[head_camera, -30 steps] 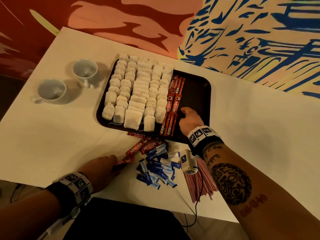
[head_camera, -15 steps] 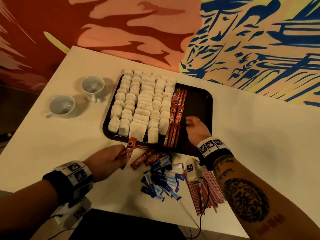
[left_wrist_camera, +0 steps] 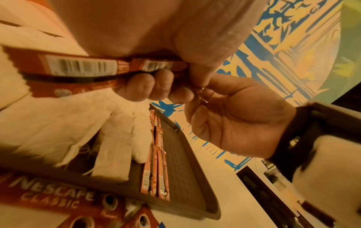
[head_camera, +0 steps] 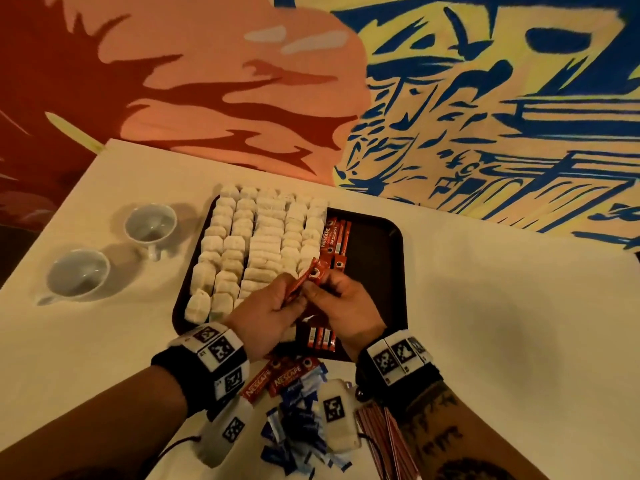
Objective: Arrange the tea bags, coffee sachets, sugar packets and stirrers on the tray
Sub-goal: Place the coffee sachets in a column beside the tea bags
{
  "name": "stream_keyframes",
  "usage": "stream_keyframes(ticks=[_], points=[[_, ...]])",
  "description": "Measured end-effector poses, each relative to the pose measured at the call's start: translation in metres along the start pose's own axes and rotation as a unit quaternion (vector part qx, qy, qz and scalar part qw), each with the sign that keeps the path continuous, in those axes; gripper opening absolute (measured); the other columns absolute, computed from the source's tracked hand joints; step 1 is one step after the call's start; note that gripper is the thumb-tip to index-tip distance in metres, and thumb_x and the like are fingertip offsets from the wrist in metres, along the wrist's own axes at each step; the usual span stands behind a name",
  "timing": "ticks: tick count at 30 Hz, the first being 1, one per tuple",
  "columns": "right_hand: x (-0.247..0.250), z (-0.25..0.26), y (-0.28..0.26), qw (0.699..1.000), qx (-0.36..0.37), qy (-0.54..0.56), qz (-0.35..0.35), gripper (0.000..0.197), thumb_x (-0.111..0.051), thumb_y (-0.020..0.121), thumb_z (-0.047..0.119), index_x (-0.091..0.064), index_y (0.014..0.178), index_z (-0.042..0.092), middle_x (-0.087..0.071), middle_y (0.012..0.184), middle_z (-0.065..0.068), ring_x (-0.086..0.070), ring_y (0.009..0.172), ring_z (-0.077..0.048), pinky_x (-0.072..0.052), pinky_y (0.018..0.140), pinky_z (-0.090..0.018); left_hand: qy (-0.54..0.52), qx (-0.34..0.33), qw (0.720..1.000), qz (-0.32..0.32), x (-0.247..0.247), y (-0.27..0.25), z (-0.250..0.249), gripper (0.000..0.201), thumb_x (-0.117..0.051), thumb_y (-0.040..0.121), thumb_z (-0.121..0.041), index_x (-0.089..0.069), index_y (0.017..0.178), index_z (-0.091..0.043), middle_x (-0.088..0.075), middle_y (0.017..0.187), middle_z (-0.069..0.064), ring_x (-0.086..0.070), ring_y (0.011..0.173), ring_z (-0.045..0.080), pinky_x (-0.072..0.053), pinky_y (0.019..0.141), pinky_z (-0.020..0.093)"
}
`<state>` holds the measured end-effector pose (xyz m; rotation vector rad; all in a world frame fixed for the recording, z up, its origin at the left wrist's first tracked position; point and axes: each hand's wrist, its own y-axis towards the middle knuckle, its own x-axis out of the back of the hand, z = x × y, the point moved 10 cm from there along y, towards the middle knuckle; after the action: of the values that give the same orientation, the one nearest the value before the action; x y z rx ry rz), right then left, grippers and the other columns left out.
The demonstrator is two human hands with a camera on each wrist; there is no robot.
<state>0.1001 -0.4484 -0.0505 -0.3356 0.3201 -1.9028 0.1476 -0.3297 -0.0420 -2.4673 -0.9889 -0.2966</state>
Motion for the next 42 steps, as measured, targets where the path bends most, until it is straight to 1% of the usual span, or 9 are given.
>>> stream_keyframes(ticks=[4, 8, 11, 14, 18, 22, 27, 33, 42], points=[[0.012, -0.004, 0.013, 0.997, -0.026, 0.063, -0.026, 0.016, -0.076, 0.087, 0.019, -0.067, 0.086, 0.006, -0.074, 0.091, -0.016, -0.071, 0.082, -0.029, -0.058, 0.078, -0.045, 0.03, 0.001, 1.0, -0.01, 0.0, 0.01, 0.005, 0.028, -0.051, 0.1, -0.035, -0.055, 0.126, -0.026, -0.067, 0.102, -0.013, -0.062, 0.094, 0.001, -0.052, 0.088, 0.031], [0.01, -0.005, 0.02, 0.997, -0.043, 0.067, -0.026, 0.017, -0.071, 0.09, 0.008, -0.063, 0.075, 0.014, -0.07, 0.078, -0.007, -0.066, 0.071, -0.018, -0.055, 0.066, -0.035, -0.015, 0.026, 0.999, -0.019, 0.001, 0.02, 0.016, 0.022, -0.052, 0.1, -0.032, -0.06, 0.12, -0.03, -0.07, 0.104, -0.012, -0.064, 0.1, 0.005, -0.05, 0.095, 0.038], [0.028, -0.008, 0.041, 0.996, -0.043, 0.018, -0.072, 0.006, -0.074, 0.088, 0.014, -0.07, 0.084, 0.015, -0.076, 0.084, -0.005, -0.071, 0.077, -0.022, -0.059, 0.075, -0.041, -0.057, 0.047, 0.997, -0.035, 0.005, 0.023, 0.023, 0.019, -0.053, 0.099, -0.034, -0.062, 0.116, -0.033, -0.073, 0.101, -0.005, -0.067, 0.098, 0.014, -0.051, 0.095, 0.044], [0.072, -0.022, 0.082, 0.983, -0.077, -0.058, -0.157, 0.02, -0.082, 0.08, 0.029, -0.069, 0.091, 0.019, -0.077, 0.088, -0.001, -0.075, 0.083, -0.022, -0.061, 0.08, -0.046, -0.073, 0.07, 0.992, -0.075, 0.023, 0.024, 0.035, 0.011, -0.054, 0.099, -0.036, -0.063, 0.101, -0.028, -0.071, 0.088, 0.006, -0.067, 0.081, 0.024, -0.053, 0.08, 0.042], [0.112, -0.029, 0.129, 0.954, -0.132, -0.21, -0.17, 0.022, -0.077, 0.083, 0.04, -0.068, 0.095, 0.023, -0.075, 0.088, 0.0, -0.072, 0.079, -0.018, -0.062, 0.078, -0.038, -0.095, 0.091, 0.986, -0.103, 0.041, 0.019, 0.047, 0.016, -0.054, 0.099, -0.027, -0.06, 0.088, -0.017, -0.056, 0.066, -0.004, -0.052, 0.062, 0.008, -0.045, 0.066, 0.029], [0.118, -0.041, 0.155, 0.953, -0.192, -0.184, -0.147, 0.027, -0.074, 0.089, 0.03, -0.066, 0.106, 0.011, -0.069, 0.075, -0.006, -0.06, 0.055, -0.014, -0.055, 0.051, -0.022, -0.117, 0.103, 0.982, -0.103, 0.049, 0.013, 0.054, 0.021, -0.052, 0.099, -0.025, -0.057, 0.084, -0.012, -0.048, 0.058, -0.004, -0.044, 0.051, 0.003, -0.041, 0.052, 0.021], [0.116, -0.045, 0.176, 0.942, -0.193, -0.233, -0.145, 0.029, -0.078, 0.084, 0.04, -0.069, 0.1, 0.017, -0.075, 0.08, -0.004, -0.067, 0.06, -0.016, -0.063, 0.077, -0.039, -0.146, 0.091, 0.98, -0.099, 0.049, 0.008, 0.051, 0.02, -0.051, 0.1, -0.016, -0.057, 0.081, -0.02, -0.055, 0.05, -0.016, -0.048, 0.048, -0.003, -0.042, 0.05, 0.012], [0.116, -0.043, 0.182, 0.924, -0.178, -0.293, -0.171, 0.028, -0.083, 0.074, 0.048, -0.065, 0.082, 0.027, -0.075, 0.086, 0.002, -0.073, 0.082, -0.019, -0.061, 0.082, -0.04, -0.14, 0.116, 0.979, -0.09, 0.043, 0.005, 0.062, 0.021, -0.05, 0.1, -0.023, -0.056, 0.083, -0.012, -0.048, 0.049, -0.01, -0.042, 0.045, 0.0, -0.039, 0.052, 0.022], [0.109, -0.037, 0.192, 0.918, -0.16, -0.321, -0.168, 0.028, -0.083, 0.073, 0.047, -0.064, 0.079, 0.028, -0.073, 0.084, 0.004, -0.072, 0.08, -0.019, -0.06, 0.083, -0.039, -0.129, 0.113, 0.981, -0.093, 0.041, 0.002, 0.064, 0.019, -0.051, 0.1, -0.025, -0.059, 0.085, -0.016, -0.056, 0.056, -0.01, -0.049, 0.052, 0.005, -0.045, 0.057, 0.03]])
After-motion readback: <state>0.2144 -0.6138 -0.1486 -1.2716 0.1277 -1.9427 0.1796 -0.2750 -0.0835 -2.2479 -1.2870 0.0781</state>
